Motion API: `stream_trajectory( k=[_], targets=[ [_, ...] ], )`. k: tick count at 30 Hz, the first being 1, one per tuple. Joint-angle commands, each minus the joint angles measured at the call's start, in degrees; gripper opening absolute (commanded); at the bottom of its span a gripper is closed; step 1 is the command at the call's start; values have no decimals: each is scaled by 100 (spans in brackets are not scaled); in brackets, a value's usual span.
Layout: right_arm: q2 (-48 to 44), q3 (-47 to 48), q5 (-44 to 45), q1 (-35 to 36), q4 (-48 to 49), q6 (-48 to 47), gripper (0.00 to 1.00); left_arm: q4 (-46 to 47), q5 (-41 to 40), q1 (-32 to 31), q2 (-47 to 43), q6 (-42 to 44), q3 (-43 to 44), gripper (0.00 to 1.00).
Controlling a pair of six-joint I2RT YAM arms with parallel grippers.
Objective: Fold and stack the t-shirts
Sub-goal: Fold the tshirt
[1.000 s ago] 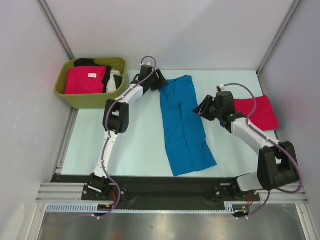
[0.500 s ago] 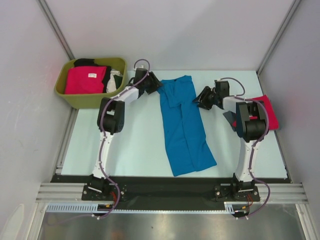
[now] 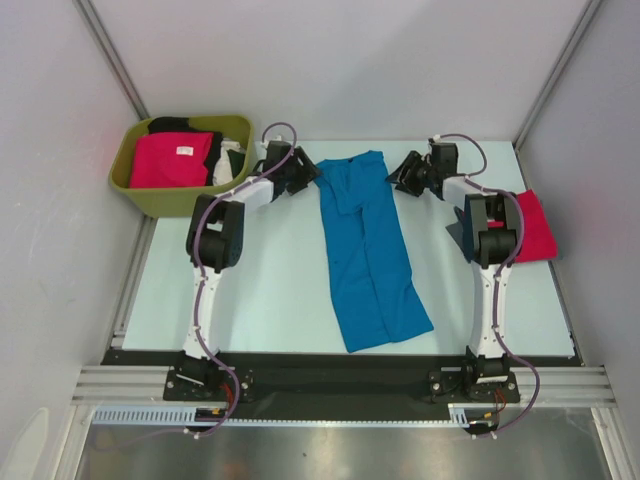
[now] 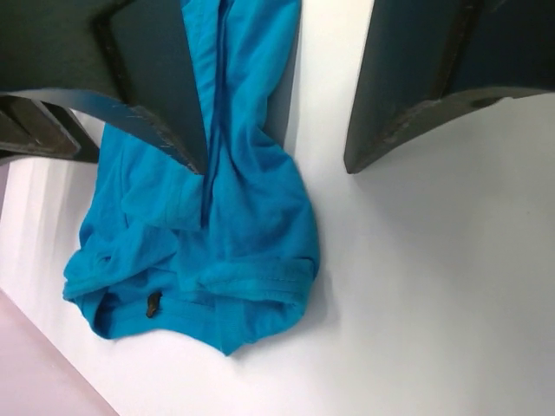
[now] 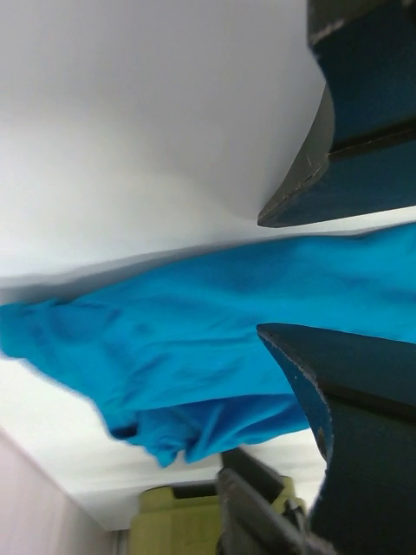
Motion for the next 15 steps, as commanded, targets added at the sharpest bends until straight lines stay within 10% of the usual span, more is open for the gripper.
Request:
stream_trajectory(
  k=[1,9,15],
  targets=[
    [522,716,-52,34,-398,-179,54,-50,-34,19,168,-34,310,67],
    [1339,1324,-430,26,74,471,46,54,327,-43,1190,-799,1453,45],
    [1613,1721,-370,-185,102,971,1,792,283,10,1621,-1404,1735,1]
  ],
)
